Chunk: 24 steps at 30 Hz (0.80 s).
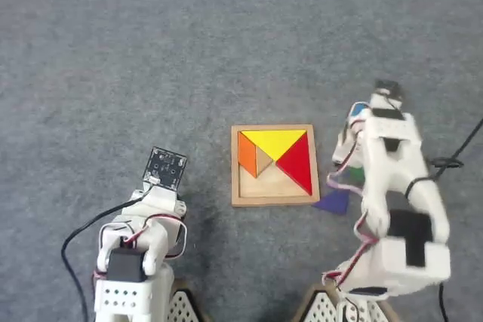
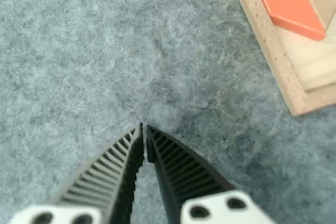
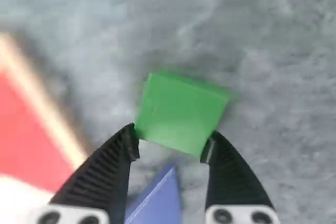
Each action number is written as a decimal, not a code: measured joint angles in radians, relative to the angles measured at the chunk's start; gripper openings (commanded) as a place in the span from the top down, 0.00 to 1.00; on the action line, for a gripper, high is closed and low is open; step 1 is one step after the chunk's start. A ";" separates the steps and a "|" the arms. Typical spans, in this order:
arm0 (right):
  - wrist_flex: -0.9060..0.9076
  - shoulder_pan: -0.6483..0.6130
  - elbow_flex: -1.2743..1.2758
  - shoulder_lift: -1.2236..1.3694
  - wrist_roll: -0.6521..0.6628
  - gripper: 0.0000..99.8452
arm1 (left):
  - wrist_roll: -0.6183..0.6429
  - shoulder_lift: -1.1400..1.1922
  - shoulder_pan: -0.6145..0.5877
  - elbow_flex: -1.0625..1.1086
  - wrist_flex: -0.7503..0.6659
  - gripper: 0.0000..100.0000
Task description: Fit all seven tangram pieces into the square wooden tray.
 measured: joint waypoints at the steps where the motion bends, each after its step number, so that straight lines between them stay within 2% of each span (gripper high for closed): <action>1: -0.014 -0.029 0.038 -0.048 0.008 0.95 | 0.000 0.000 0.000 0.000 0.000 0.99; 8: -0.049 -0.204 0.212 -0.330 0.069 0.95 | 0.000 0.000 0.000 0.000 0.000 0.99; 17: -0.043 -0.548 0.215 -0.370 0.121 0.95 | 0.000 0.000 0.000 0.000 0.000 0.99; 21: -0.043 -0.611 0.213 -0.367 0.149 0.95 | 0.000 0.000 0.000 0.000 0.000 0.99; 24: -0.043 -0.618 0.183 -0.308 0.235 0.95 | 0.000 0.000 0.000 0.000 0.000 0.99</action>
